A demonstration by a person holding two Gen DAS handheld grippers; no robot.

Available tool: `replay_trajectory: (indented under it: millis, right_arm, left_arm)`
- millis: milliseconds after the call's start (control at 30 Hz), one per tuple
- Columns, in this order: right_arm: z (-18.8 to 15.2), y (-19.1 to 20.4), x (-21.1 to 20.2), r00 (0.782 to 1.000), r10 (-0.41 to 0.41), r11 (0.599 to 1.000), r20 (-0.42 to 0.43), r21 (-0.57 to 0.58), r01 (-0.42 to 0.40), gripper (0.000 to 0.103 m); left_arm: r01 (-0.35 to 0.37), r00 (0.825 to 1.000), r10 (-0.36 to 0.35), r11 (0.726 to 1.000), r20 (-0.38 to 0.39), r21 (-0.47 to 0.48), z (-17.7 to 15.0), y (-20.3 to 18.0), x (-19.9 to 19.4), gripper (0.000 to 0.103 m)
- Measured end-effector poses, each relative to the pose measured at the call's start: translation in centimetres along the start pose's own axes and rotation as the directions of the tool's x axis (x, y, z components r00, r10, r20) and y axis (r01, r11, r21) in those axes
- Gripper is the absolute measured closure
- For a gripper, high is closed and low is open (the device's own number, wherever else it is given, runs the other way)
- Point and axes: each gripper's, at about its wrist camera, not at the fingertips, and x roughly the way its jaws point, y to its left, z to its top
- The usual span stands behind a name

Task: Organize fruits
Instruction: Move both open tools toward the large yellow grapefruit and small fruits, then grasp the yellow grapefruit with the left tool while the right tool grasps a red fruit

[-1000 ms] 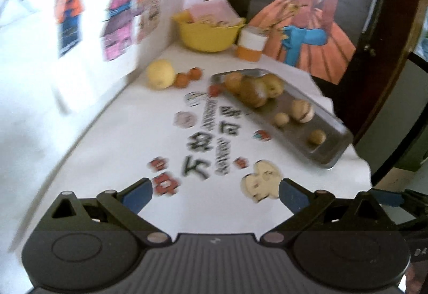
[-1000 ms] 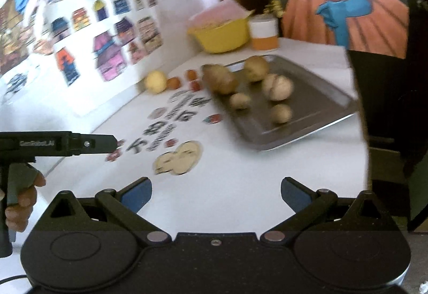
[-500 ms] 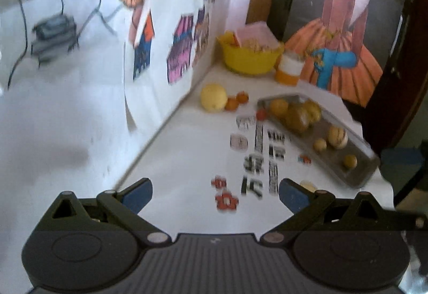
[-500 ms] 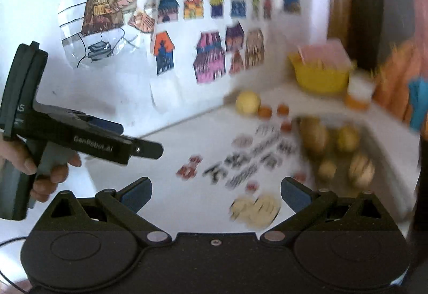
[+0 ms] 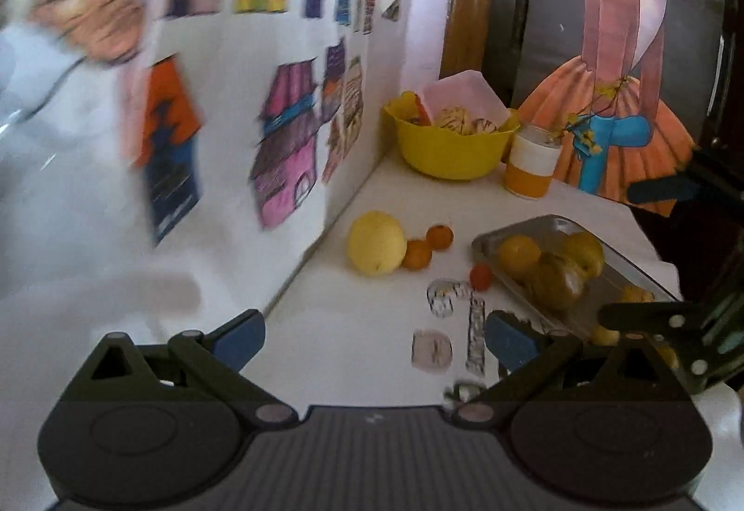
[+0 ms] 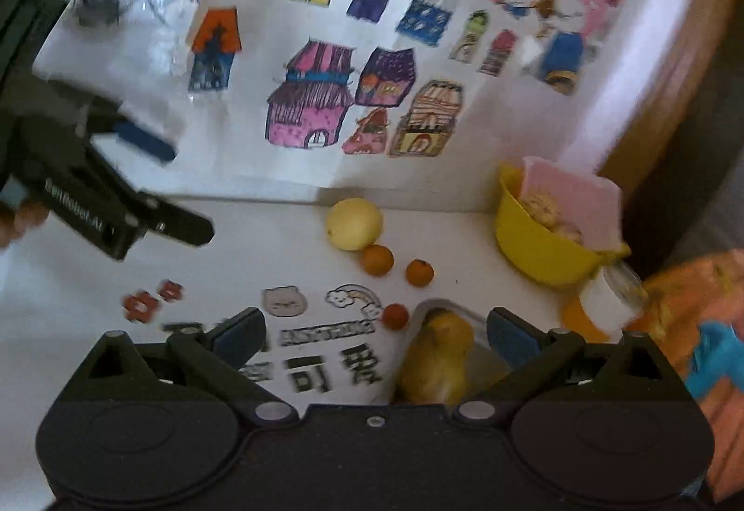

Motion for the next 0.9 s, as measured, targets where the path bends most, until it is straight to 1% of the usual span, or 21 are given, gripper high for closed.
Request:
replay_trajectory:
  millis: [67,167,233,333,433,533,600,700,800,867,900]
  right_arm:
    - [0.2,-0.8,1.4,1.000,0.022,0.998,0.016,-0.060,-0.022,0.005]
    - [0.4,-1.2,3.4,0.998,0.070,0.987,0.010,-0.149,-0.067,0.010]
    - [0.4,-0.8,4.8,0.997,0.070,0.972,-0.022,-0.225,-0.073,0.013]
    - [0.2,-0.3,6.5,0.994,0.078,0.954,-0.071,-0.283,-0.095,0.016]
    - [0.0,-0.6,8.3,0.991,0.092,0.955,-0.099,-0.274,-0.116,0.020]
    - [0.1,-1.2,10.0,0.988,0.099,0.961,-0.123,-0.248,-0.127,0.031]
    - [0.4,-1.9,11.1,0.983,0.117,0.968,-0.142,-0.206,-0.145,0.042]
    - [0.9,-2.7,12.5,0.975,0.152,0.972,-0.163,-0.152,-0.177,0.049]
    - [1.1,-2.9,13.6,0.963,0.180,0.968,-0.200,-0.140,-0.210,0.054]
    - [1.2,-3.1,14.3,0.948,0.221,0.961,-0.228,-0.113,-0.251,0.054]
    - [1.3,-3.3,14.6,0.941,0.239,0.959,-0.241,-0.092,-0.267,0.055]
  left_arm:
    - [-0.003,1.000,0.002,1.000,0.010,0.020,0.8,-0.5,1.5,0.001]
    - [-0.005,1.000,0.005,0.999,0.010,0.046,1.6,-1.1,3.8,0.001]
    - [-0.006,1.000,0.006,0.999,0.009,0.052,1.9,-1.5,5.6,0.001]
    - [-0.014,1.000,0.013,0.999,0.006,0.048,2.1,-1.9,8.0,0.001]
    - [-0.039,0.999,0.039,0.999,0.009,0.034,2.2,-2.1,10.2,0.002]
    - [-0.048,0.999,0.048,0.999,0.002,0.007,2.3,-1.9,12.0,0.007]
    - [-0.049,0.999,0.049,0.999,0.002,-0.013,2.4,-1.8,12.8,0.009]
    - [-0.045,0.999,0.046,0.998,0.004,-0.040,2.5,-1.3,13.6,0.014]
    - [-0.057,0.998,0.057,0.997,-0.001,-0.051,2.6,-1.1,14.4,0.021]
    - [-0.069,0.998,0.070,0.996,0.001,-0.060,2.5,-1.0,14.7,0.029]
    - [-0.068,0.998,0.068,0.996,0.002,-0.060,2.5,-1.0,14.9,0.029]
